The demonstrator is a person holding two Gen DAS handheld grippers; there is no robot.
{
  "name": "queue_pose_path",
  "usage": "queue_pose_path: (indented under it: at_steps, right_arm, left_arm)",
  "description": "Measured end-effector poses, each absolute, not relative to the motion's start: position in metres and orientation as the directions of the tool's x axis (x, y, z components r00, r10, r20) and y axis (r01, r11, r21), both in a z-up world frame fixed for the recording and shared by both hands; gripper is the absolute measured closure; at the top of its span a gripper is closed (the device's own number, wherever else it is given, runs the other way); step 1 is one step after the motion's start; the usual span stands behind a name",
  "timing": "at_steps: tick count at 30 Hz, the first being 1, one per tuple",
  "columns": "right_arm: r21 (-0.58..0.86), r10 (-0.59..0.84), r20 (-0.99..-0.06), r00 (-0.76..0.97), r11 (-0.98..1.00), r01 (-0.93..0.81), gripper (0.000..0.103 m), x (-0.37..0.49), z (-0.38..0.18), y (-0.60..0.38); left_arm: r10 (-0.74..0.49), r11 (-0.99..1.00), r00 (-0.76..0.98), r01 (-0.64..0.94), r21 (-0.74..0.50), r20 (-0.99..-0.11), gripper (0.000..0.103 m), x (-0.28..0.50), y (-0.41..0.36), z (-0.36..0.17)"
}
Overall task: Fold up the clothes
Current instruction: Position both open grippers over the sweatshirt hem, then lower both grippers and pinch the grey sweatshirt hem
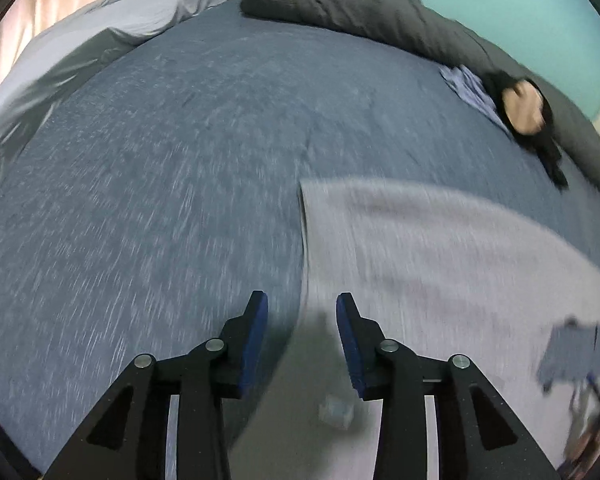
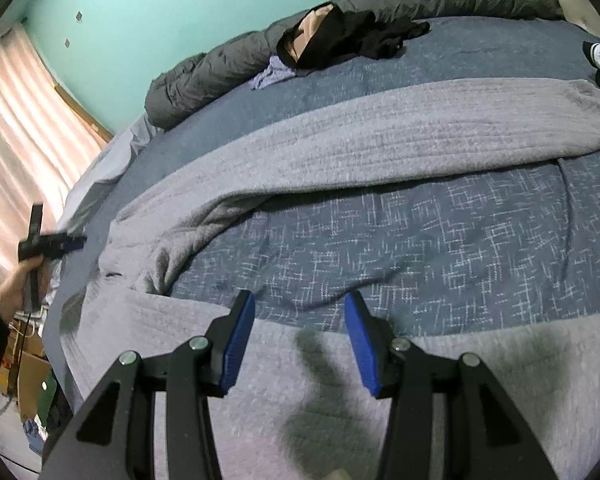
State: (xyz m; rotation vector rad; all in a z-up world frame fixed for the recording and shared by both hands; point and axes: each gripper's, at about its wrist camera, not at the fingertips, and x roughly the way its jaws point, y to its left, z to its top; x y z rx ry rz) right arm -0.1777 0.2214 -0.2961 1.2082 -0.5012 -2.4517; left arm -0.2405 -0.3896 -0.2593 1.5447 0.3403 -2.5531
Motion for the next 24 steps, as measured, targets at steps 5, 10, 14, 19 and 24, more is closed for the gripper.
queue_pose_path:
  at_steps: [5,10,14,19,24]
  right_arm:
    - [0.472,-0.459,-0.67,-0.583,-0.87,0.142,0.056,-0.171,-0.28,0.237]
    - [0.459,-0.429,-0.691,-0.581,-0.882,0.106,0.052,-0.161,-0.266,0.263]
    - [0.44,-0.395,-0.72,-0.57,-0.896,0.065,0.051,-0.152,-0.258,0.294]
    - [0.411,-0.319,-0.751,-0.578,-0.911,-0.031,0.051,-0.135,-0.247,0.355]
    - [0.38,-0.224,-0.78,-0.585,-0.911,-0.158,0.043,-0.111,-0.238,0.423]
  left_arm:
    - [0.022,-0.964,-0.447,0.227,-0.137,-0.894,0.064,-0.19,-0.377,-0.263]
    - [0.002,-0.963,-0.449,0.238,-0.122,-0.893,0.064,-0.153,-0.372,-0.265]
    - [0.016,-0.955,-0.45,0.258,-0.147,-0.893,0.064,-0.13,-0.377,-0.275]
    - [0.007,-0.938,-0.461,0.305,-0.166,-0.887,0.064,-0.103,-0.387,-0.283]
    - [-0.001,-0.927,-0.464,0.333,-0.173,-0.886,0.059,-0.085,-0.395,-0.287]
